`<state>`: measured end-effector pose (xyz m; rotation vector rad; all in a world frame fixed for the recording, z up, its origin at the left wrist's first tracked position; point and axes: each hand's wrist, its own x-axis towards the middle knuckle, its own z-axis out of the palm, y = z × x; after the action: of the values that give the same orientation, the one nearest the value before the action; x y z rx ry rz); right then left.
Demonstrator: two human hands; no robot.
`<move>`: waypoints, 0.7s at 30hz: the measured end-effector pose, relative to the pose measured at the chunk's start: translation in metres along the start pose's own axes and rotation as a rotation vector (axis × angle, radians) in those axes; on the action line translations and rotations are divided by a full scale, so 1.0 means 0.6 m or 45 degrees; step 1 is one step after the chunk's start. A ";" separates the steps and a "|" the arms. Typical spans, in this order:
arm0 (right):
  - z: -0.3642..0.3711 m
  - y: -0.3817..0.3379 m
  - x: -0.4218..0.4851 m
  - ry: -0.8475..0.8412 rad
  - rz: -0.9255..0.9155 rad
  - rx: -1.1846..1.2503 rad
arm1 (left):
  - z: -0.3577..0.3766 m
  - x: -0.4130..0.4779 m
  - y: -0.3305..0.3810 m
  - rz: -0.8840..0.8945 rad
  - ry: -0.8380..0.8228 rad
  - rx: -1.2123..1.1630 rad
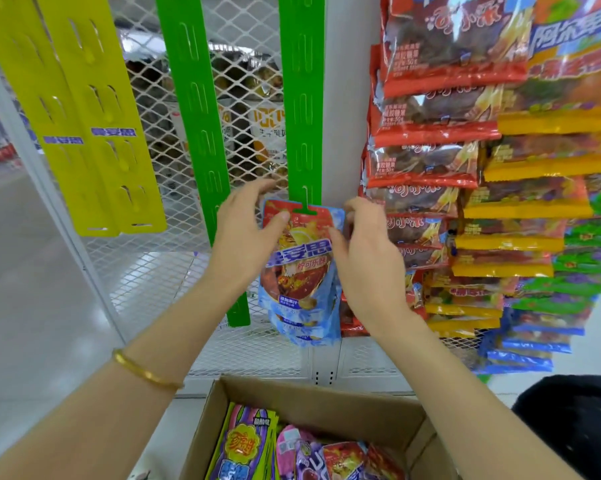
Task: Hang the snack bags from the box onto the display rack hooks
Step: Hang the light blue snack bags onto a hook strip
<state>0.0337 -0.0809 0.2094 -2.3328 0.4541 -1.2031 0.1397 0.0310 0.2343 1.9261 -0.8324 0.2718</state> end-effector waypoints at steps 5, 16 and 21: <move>0.016 0.068 -0.135 -0.001 -0.204 -0.101 | 0.033 -0.159 -0.071 0.091 0.104 0.031; 0.180 0.303 -0.434 -1.688 0.651 -0.103 | 0.093 -0.266 -0.193 -0.187 -0.610 0.123; 0.252 0.284 -0.489 -1.871 0.310 -0.139 | 0.099 -0.267 -0.218 -0.289 -0.692 0.170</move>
<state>-0.0188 -0.0402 -0.1562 -2.4297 0.2122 0.7500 0.0972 0.0869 0.0305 2.2359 -0.9456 -0.3588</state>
